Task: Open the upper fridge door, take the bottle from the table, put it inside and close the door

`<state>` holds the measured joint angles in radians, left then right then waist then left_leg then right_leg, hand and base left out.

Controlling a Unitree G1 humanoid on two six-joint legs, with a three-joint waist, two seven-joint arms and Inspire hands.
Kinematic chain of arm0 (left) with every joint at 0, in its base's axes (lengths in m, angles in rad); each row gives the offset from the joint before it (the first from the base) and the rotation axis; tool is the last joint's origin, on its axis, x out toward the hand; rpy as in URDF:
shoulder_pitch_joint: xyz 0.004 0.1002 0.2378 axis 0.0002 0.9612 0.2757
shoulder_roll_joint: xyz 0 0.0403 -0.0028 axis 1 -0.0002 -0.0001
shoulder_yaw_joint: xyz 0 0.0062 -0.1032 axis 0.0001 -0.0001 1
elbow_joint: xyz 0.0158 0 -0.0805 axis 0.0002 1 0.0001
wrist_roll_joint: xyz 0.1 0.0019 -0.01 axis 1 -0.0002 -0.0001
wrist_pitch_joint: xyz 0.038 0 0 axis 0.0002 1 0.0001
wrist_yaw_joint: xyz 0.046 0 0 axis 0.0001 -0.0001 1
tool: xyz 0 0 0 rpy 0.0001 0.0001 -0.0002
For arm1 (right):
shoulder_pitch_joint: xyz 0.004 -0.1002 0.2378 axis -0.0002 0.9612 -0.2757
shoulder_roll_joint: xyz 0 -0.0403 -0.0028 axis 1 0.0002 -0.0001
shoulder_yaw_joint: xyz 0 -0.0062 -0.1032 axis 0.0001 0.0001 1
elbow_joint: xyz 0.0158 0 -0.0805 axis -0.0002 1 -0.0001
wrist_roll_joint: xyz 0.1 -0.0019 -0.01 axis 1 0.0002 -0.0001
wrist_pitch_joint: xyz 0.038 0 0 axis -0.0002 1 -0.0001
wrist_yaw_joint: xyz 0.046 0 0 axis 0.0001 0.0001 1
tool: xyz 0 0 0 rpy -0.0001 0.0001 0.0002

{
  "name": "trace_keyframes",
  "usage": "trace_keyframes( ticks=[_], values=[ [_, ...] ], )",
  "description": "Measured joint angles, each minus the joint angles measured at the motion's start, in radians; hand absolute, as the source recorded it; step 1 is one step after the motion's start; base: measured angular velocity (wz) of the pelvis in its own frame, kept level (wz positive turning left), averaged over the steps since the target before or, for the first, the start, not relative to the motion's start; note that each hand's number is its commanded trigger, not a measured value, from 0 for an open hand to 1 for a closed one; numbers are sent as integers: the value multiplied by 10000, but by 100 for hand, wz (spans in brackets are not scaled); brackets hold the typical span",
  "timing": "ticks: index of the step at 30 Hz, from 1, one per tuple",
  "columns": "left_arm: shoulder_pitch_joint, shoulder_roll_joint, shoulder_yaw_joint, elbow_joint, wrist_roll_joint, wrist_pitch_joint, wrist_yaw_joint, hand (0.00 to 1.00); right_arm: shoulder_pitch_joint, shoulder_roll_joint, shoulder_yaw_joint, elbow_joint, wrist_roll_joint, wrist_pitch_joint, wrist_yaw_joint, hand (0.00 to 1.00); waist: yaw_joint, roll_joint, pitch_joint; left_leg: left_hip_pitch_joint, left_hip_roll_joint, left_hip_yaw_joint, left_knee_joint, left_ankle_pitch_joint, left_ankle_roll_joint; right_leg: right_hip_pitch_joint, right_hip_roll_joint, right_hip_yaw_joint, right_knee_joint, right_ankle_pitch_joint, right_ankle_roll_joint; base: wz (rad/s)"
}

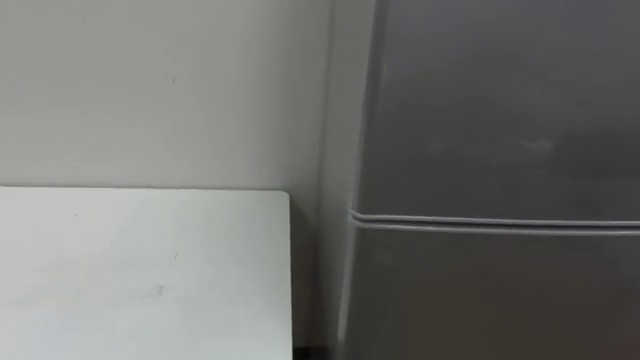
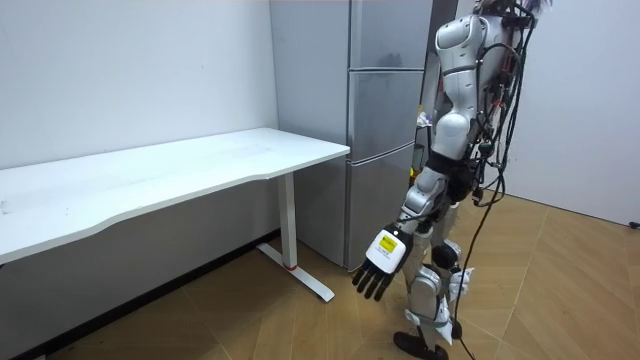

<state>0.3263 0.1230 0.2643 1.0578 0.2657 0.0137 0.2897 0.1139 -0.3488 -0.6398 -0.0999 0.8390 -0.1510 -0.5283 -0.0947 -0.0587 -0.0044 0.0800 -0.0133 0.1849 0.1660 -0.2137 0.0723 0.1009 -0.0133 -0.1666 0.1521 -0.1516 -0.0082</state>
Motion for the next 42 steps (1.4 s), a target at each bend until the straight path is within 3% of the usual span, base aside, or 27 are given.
trace_keyframes(
  ticks=[3,6,8,11,17,22,27,36,42],
  values=[
    [-17,-2,94,-25,7,93,141,0,373,79,-128,761,575,17,-451,0,-76,-6,2,14,0,9,-10,-1,0,9,1,68,-2,-4,6,0],
    [-76,4,69,-88,3,172,134,0,478,413,-110,2286,612,28,-560,0,-100,-50,-3,10,0,21,12,-2,-2,14,3,100,-8,-4,6,0],
    [-207,-37,66,-90,-111,236,133,0,670,959,39,3504,611,113,-707,0,-80,-39,2,12,0,27,18,-1,-3,14,2,117,-6,-4,6,0],
    [-414,-127,47,-84,-333,252,128,0,814,1333,780,5688,800,231,-703,0,-51,-1,-4,10,-2,32,23,-1,-3,8,0,162,7,-4,6,0],
    [-519,-298,42,70,-565,206,77,0,796,1975,2147,10399,661,639,419,0,156,161,-24,52,-12,36,28,-4,-4,3,14,217,6,-8,10,0],
    [-458,-369,82,290,-547,202,-133,0,747,2386,2394,12583,93,930,1362,0,195,300,-26,36,-33,19,38,-15,-2,14,-1,208,-9,-32,17,0],
    [-652,-362,-206,744,-558,193,-140,0,618,2393,4284,13448,-903,1252,2778,0,373,286,20,80,-43,37,65,-17,-7,2,-28,109,-9,-111,-18,0],
    [-699,-367,-864,744,-552,193,-185,0,176,2409,6199,13505,-2943,1325,4655,0,765,218,33,163,-52,21,17,-25,-28,36,-42,25,-33,-222,-27,2],
    [-787,-372,-1298,737,-558,195,-168,0,-147,2432,6978,13510,-4271,1306,5187,0,830,225,41,144,-23,12,-34,-61,-71,42,-8,-9,-32,-219,-28,0]
  ],
)
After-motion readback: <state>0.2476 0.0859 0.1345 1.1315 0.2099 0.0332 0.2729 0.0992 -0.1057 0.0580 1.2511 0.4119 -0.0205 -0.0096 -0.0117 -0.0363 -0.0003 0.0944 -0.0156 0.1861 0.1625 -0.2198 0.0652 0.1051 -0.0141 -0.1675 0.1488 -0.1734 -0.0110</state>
